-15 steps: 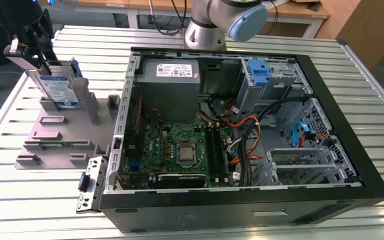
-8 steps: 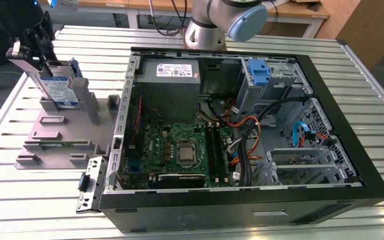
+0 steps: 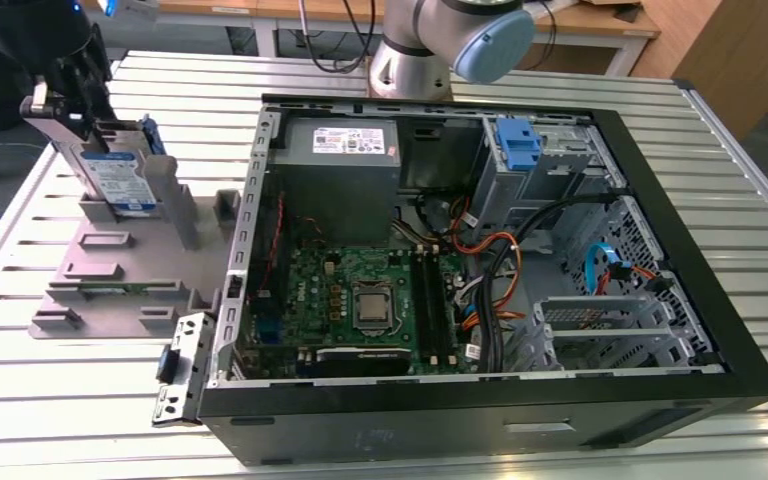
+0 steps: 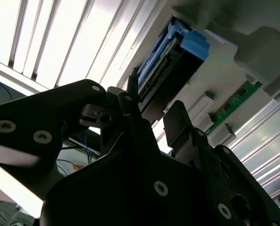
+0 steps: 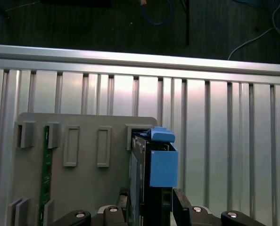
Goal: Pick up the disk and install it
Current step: 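Pick up the disk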
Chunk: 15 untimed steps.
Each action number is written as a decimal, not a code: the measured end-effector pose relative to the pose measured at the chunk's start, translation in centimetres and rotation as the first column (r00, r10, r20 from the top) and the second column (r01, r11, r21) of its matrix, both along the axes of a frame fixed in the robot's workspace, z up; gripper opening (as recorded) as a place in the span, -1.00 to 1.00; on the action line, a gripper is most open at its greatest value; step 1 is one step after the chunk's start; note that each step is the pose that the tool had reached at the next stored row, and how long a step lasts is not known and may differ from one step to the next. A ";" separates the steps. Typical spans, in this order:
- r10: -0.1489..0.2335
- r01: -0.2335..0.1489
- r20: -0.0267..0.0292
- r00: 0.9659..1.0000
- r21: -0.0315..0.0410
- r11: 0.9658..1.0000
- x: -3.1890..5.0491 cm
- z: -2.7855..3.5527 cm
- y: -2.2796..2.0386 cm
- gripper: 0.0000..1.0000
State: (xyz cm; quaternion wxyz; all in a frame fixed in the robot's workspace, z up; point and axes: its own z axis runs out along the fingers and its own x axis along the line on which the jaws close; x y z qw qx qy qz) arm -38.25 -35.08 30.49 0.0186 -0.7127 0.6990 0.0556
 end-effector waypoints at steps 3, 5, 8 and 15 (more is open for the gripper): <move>0.000 0.000 0.000 1.000 0.000 1.000 0.00 -0.07 0.03 -0.02; 0.000 0.000 0.000 1.000 0.000 1.000 0.00 -0.08 0.04 -0.02; 0.000 0.000 0.000 1.000 0.000 1.000 0.01 -0.11 0.11 -0.02; 0.000 0.000 0.000 1.000 0.000 1.000 0.01 -0.13 0.30 -0.02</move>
